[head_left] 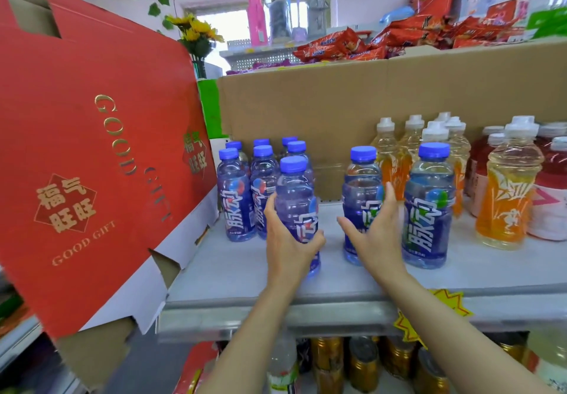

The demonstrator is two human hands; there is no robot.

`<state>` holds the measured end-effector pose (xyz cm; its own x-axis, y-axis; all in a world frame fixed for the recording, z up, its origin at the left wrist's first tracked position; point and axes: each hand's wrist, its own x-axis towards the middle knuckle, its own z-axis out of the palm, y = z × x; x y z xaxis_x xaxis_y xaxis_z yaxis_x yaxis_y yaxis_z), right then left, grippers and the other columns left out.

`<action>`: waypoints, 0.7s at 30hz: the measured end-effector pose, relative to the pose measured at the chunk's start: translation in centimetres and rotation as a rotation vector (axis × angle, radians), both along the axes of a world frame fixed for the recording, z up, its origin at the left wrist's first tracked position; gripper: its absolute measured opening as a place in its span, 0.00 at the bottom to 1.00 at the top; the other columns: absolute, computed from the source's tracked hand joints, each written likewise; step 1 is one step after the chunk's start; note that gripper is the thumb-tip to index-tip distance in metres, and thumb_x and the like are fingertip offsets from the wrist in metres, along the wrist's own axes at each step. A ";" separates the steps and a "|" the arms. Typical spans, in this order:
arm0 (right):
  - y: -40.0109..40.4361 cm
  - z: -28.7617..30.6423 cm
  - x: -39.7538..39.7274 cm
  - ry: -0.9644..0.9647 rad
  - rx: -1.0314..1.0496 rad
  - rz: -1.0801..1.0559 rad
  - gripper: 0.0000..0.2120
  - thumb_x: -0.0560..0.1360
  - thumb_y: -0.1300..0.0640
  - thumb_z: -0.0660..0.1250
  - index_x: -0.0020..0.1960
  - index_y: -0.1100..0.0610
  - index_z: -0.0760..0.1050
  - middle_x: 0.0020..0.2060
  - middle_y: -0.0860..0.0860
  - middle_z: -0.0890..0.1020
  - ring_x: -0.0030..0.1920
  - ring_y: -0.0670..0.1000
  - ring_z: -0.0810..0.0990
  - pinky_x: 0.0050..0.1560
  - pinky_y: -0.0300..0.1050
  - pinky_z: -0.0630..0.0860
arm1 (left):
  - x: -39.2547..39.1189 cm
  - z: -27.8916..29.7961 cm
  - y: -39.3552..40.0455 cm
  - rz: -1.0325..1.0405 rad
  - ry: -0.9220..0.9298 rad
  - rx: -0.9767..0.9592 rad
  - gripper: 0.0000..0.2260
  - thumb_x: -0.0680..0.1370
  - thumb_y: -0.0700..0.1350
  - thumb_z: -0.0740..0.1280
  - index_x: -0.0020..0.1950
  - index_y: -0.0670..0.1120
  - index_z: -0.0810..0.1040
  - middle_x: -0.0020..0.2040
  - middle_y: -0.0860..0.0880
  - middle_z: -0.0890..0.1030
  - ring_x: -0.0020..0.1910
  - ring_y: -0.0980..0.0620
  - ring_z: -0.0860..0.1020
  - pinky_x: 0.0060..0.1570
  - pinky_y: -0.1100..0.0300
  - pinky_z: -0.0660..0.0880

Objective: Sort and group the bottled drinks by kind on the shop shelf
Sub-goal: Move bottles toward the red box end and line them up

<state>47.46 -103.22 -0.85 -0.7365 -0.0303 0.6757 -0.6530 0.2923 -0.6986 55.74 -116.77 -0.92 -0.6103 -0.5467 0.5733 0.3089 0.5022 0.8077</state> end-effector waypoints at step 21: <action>-12.8 0.3 1.5 -0.157 0.123 0.209 0.29 0.68 0.43 0.77 0.62 0.56 0.71 0.56 0.52 0.76 0.60 0.52 0.70 0.60 0.51 0.73 | 3.0 0.4 -11.5 0.118 -0.125 -0.060 0.39 0.70 0.45 0.73 0.76 0.51 0.59 0.64 0.53 0.77 0.57 0.59 0.79 0.57 0.59 0.76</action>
<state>48.98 -116.00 -0.58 -0.8010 -0.2672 0.5357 -0.5946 0.2514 -0.7637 58.70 -128.26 -0.49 -0.6123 -0.5860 0.5307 0.1443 0.5772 0.8038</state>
